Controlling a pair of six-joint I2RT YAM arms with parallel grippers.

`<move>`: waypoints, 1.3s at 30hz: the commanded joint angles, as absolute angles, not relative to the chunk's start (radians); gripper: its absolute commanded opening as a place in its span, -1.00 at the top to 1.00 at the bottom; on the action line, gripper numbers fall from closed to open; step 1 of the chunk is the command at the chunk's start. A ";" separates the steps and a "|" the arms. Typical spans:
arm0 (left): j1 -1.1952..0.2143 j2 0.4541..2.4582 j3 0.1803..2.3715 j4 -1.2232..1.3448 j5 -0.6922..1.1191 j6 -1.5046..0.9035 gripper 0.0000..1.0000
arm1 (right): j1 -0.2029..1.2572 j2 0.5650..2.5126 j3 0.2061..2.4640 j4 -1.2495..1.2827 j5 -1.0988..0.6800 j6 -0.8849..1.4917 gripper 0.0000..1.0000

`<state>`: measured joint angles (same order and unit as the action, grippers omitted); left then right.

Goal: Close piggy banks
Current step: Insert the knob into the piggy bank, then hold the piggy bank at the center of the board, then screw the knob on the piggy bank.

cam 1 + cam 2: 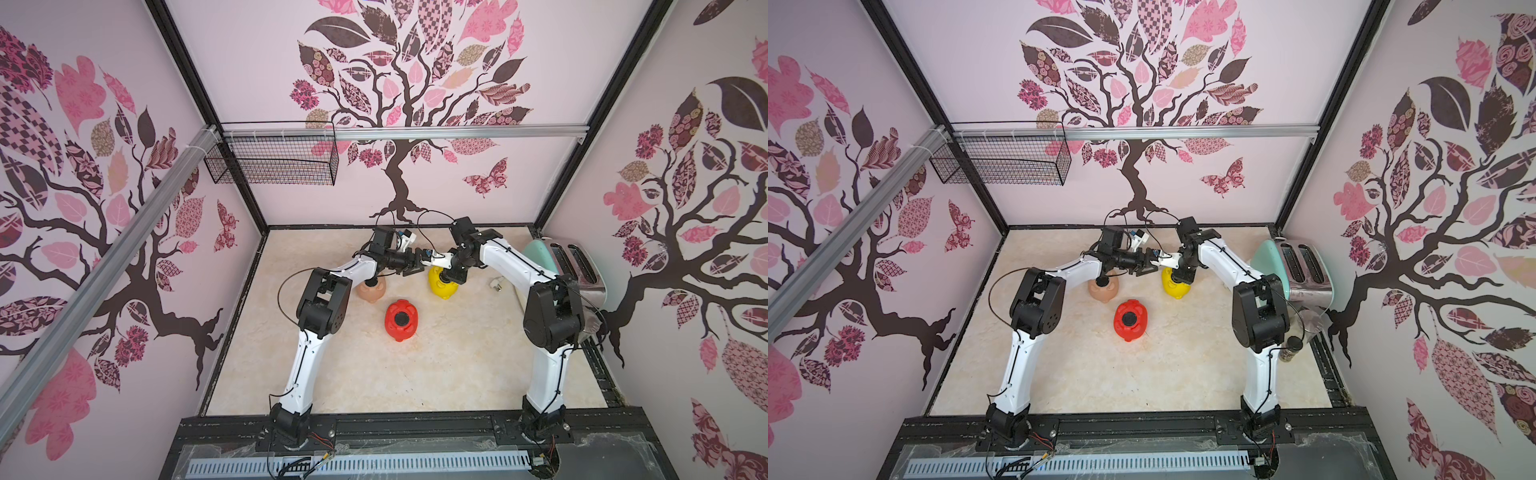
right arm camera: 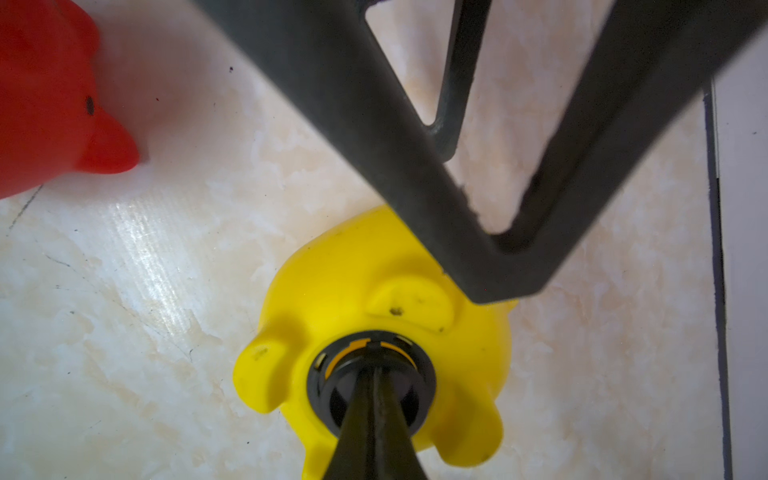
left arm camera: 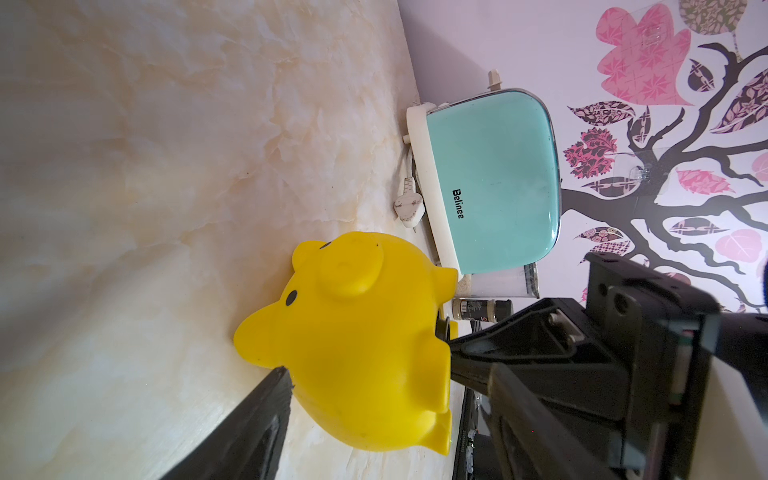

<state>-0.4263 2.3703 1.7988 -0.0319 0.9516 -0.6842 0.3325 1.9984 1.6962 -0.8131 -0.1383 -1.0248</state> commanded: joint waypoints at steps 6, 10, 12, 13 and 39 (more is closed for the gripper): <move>-0.436 2.405 1.833 -0.035 0.962 -0.679 -0.53 | 0.336 2.057 1.683 -0.836 -0.111 -1.064 1.00; -0.436 2.407 1.834 -0.038 0.960 -0.675 -0.53 | 0.337 2.059 1.681 -0.831 -0.108 -1.078 1.00; -0.436 2.406 1.835 -0.039 0.960 -0.675 -0.53 | 0.337 2.061 1.677 -0.829 -0.103 -1.081 1.00; -0.436 2.407 1.833 -0.040 0.960 -0.675 -0.53 | 0.337 2.061 1.678 -0.832 -0.102 -1.083 1.00; -0.437 2.409 1.840 -0.052 0.960 -0.667 -0.54 | 0.334 2.049 1.660 -0.856 -0.127 -1.139 1.00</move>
